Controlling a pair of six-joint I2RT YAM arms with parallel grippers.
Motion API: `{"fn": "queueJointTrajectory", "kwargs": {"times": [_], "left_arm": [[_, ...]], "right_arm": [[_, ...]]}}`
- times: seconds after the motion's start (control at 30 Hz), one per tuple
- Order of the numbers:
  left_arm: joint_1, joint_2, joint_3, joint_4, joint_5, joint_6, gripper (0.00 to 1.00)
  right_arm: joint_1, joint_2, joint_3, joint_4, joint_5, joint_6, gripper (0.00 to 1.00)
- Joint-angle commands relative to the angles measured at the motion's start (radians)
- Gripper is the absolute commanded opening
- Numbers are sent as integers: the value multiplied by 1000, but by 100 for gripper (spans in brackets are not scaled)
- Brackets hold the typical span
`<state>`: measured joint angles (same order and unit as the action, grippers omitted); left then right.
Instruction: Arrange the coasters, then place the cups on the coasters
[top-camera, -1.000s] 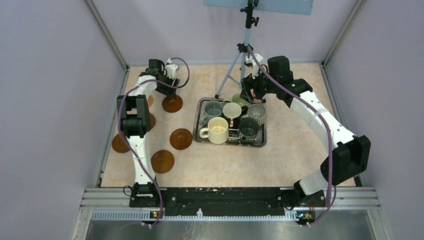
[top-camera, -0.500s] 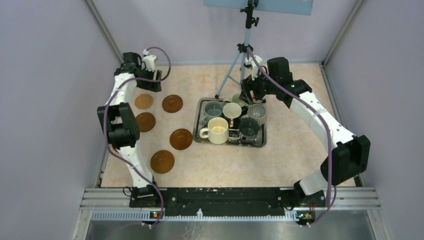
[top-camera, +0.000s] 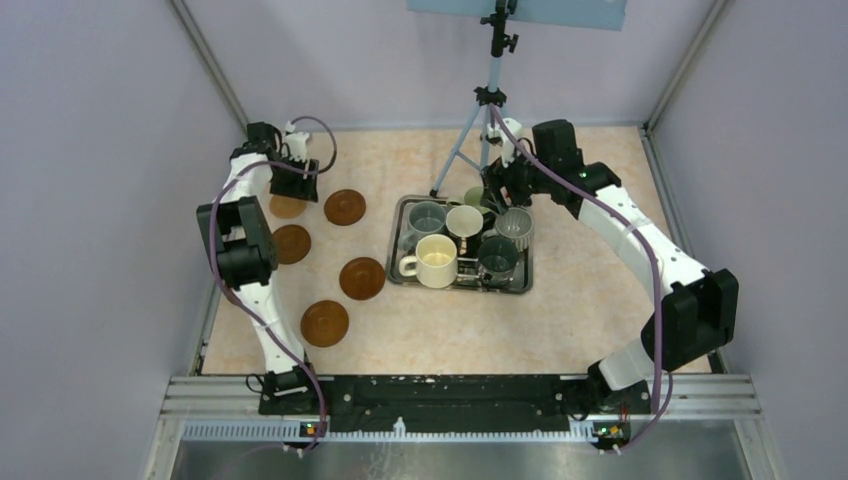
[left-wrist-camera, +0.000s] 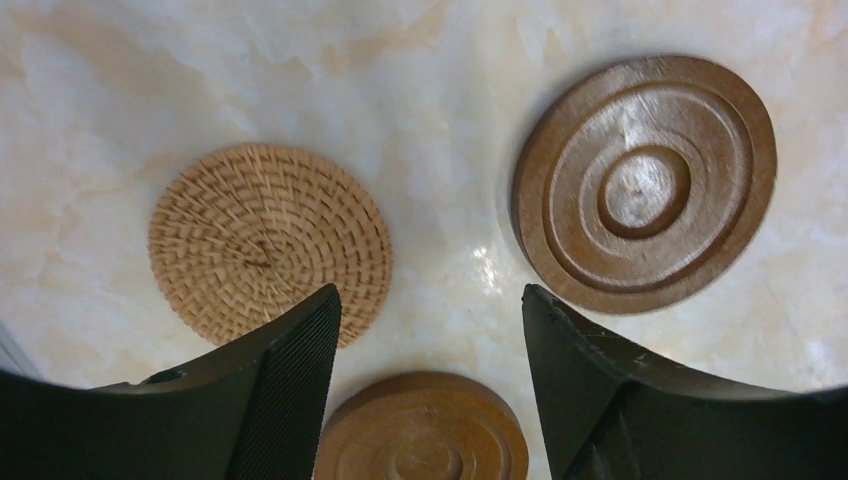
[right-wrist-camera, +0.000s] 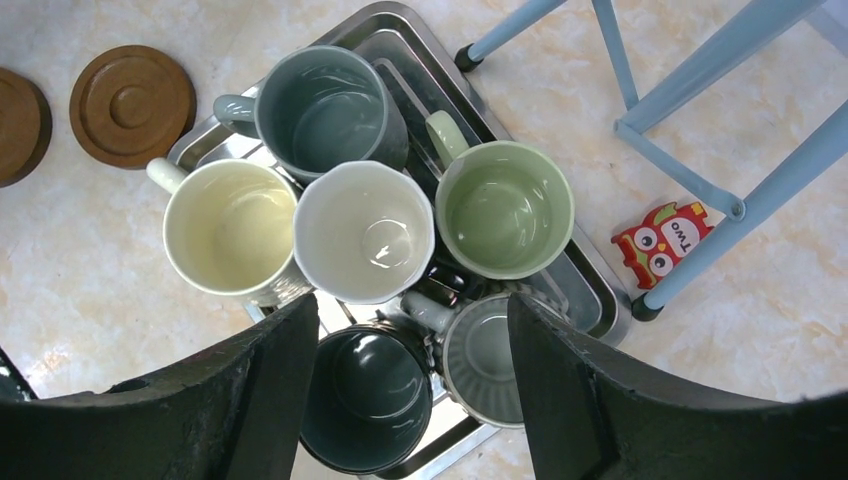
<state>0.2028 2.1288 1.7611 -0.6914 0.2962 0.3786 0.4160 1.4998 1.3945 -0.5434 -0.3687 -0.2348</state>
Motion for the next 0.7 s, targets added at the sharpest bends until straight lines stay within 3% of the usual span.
{"fn": "queueJointTrajectory", "kwargs": {"times": [0.0, 0.2, 0.37, 0.67], "left_arm": [[33, -130, -59, -51, 71, 37, 73], [92, -218, -207, -92, 56, 168, 74], [136, -209, -247, -70, 20, 176, 73], [215, -259, -312, -42, 76, 236, 74]], "right_arm": [[-9, -46, -3, 2, -3, -35, 68], [-9, -67, -40, 5, -8, -20, 68], [-9, -70, -48, 4, -9, -13, 68], [-8, -69, -72, 9, -18, -3, 68]]}}
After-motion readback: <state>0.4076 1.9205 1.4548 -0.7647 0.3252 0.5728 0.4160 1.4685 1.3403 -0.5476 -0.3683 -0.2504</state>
